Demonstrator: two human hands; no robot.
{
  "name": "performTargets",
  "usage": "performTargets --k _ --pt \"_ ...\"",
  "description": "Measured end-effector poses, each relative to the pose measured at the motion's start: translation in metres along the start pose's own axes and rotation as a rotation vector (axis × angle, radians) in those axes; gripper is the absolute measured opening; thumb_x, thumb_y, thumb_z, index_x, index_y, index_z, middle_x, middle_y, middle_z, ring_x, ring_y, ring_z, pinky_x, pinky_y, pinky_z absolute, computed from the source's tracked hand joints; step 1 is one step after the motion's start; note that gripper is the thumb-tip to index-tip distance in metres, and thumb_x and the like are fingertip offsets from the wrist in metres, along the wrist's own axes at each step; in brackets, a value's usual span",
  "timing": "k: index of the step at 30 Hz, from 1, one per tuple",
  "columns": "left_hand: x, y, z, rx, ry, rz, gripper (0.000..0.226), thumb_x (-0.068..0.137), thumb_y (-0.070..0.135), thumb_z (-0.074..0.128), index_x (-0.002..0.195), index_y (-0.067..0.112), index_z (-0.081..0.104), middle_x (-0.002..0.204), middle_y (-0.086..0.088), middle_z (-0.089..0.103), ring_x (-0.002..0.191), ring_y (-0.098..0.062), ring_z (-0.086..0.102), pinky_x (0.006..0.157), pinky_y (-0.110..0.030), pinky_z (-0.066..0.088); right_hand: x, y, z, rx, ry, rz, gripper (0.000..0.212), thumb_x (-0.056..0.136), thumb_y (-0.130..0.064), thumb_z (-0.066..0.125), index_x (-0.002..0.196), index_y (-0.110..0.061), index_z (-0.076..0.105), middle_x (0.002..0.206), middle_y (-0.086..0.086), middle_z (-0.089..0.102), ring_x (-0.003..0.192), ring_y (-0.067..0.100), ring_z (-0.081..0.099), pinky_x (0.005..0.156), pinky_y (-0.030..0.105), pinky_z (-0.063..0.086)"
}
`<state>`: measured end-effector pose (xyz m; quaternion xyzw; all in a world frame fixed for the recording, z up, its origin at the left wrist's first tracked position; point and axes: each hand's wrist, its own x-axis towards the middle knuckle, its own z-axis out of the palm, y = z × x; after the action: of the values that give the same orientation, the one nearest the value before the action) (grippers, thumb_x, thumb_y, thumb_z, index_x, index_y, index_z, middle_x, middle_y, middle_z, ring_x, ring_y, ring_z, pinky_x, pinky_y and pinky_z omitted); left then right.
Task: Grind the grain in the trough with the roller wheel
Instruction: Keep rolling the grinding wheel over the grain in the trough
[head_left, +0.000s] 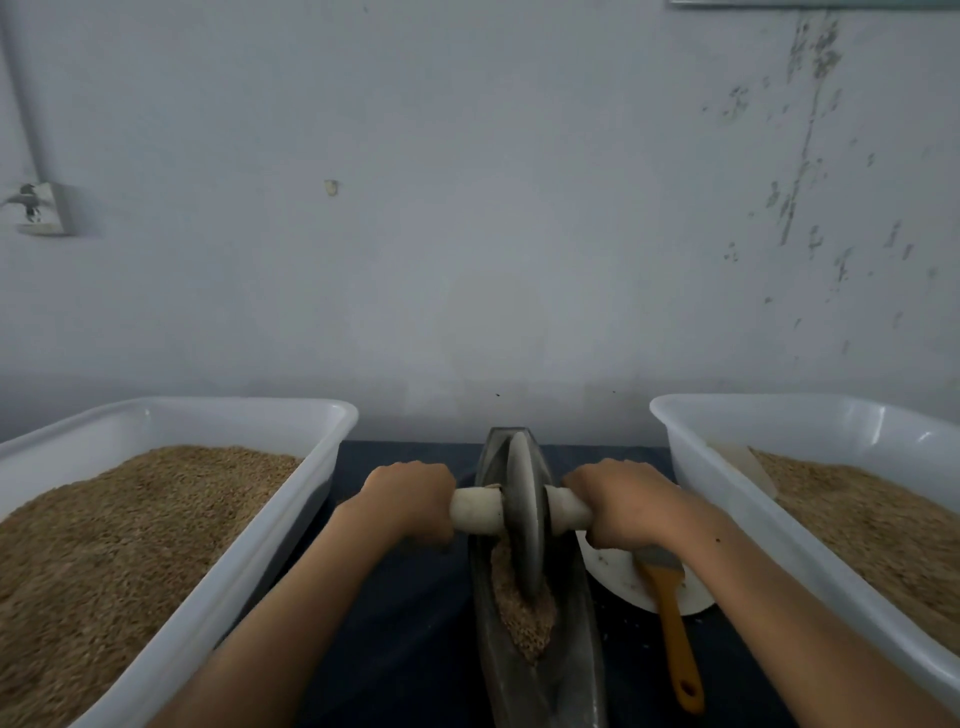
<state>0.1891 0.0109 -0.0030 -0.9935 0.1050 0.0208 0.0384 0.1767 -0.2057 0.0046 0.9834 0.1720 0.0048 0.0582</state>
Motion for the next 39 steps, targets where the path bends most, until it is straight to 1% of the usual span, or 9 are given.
performTargets --k 5,9,14,19,25,28,31,34,39 --pt "0.000 -0.004 -0.002 -0.190 -0.233 0.034 0.013 0.078 0.019 0.070 0.071 0.017 0.059 0.059 0.005 0.060 0.048 -0.005 0.055 0.057 -0.021 0.045 -0.003 -0.001 -0.009 0.052 -0.157 0.012 0.026 0.081 -0.017 0.066 0.106 -0.018 0.058 0.099 0.004 0.065 0.088 0.019 0.064 0.066 0.028 0.047" --pt "0.000 0.002 0.003 -0.010 0.027 -0.060 0.033 0.077 0.032 0.070 0.106 0.020 0.059 0.094 0.000 0.065 0.085 -0.018 0.061 0.070 -0.030 0.041 0.004 -0.005 0.001 -0.059 0.072 0.031 0.026 0.086 -0.014 0.057 0.111 -0.020 0.055 0.105 0.003 0.062 0.094 0.023 0.061 0.068 0.029 0.037" --pt "0.002 0.008 0.010 0.055 0.336 -0.095 0.023 0.085 0.029 0.058 0.107 0.021 0.056 0.104 -0.002 0.062 0.096 -0.022 0.059 0.070 -0.030 0.036 0.010 -0.006 0.017 -0.048 0.365 0.069 0.019 0.089 -0.015 0.051 0.106 -0.021 0.044 0.103 0.001 0.063 0.094 0.024 0.060 0.068 0.032 0.037" --pt "-0.001 0.003 -0.001 0.027 0.050 -0.033 0.032 0.080 0.031 0.067 0.107 0.018 0.057 0.099 -0.001 0.064 0.086 -0.017 0.058 0.070 -0.029 0.040 0.003 -0.003 0.005 -0.017 0.141 0.034 0.018 0.086 -0.014 0.056 0.099 -0.025 0.049 0.103 0.001 0.062 0.090 0.022 0.059 0.067 0.029 0.035" --pt "-0.004 -0.008 -0.006 -0.241 -0.311 0.085 0.020 0.077 0.010 0.066 0.060 0.015 0.056 0.043 0.010 0.053 0.037 0.000 0.050 0.048 -0.014 0.041 -0.005 -0.003 -0.011 0.001 -0.166 0.004 0.025 0.080 -0.018 0.067 0.104 -0.017 0.059 0.097 0.004 0.065 0.086 0.020 0.063 0.062 0.027 0.043" --pt "-0.003 -0.006 -0.003 -0.200 -0.227 0.045 0.008 0.076 0.018 0.069 0.076 0.012 0.063 0.063 0.004 0.063 0.054 -0.007 0.058 0.057 -0.021 0.045 -0.002 -0.005 -0.008 -0.041 -0.080 0.014 0.023 0.082 -0.018 0.065 0.104 -0.018 0.058 0.094 0.001 0.061 0.082 0.019 0.058 0.059 0.026 0.038" --pt "0.001 -0.002 0.004 0.020 0.107 -0.039 0.030 0.078 0.033 0.066 0.104 0.019 0.060 0.098 0.000 0.065 0.088 -0.019 0.061 0.069 -0.030 0.040 0.004 -0.005 0.004 -0.041 0.136 0.048 0.016 0.086 -0.016 0.057 0.098 -0.024 0.050 0.097 0.001 0.060 0.086 0.021 0.058 0.063 0.029 0.033" --pt "0.003 0.004 0.011 0.088 0.371 -0.062 0.026 0.084 0.031 0.058 0.108 0.023 0.056 0.104 0.000 0.063 0.096 -0.022 0.060 0.069 -0.030 0.035 0.011 -0.003 0.017 -0.022 0.340 0.090 0.015 0.090 -0.018 0.052 0.098 -0.025 0.043 0.099 -0.001 0.062 0.090 0.022 0.059 0.066 0.031 0.032" --pt "0.006 0.002 0.009 0.079 0.291 -0.052 0.029 0.085 0.029 0.060 0.112 0.020 0.056 0.106 -0.002 0.063 0.097 -0.022 0.060 0.072 -0.030 0.037 0.012 0.002 0.018 -0.009 0.297 0.071 0.016 0.089 -0.018 0.054 0.101 -0.025 0.046 0.100 -0.001 0.062 0.090 0.020 0.059 0.068 0.030 0.034"
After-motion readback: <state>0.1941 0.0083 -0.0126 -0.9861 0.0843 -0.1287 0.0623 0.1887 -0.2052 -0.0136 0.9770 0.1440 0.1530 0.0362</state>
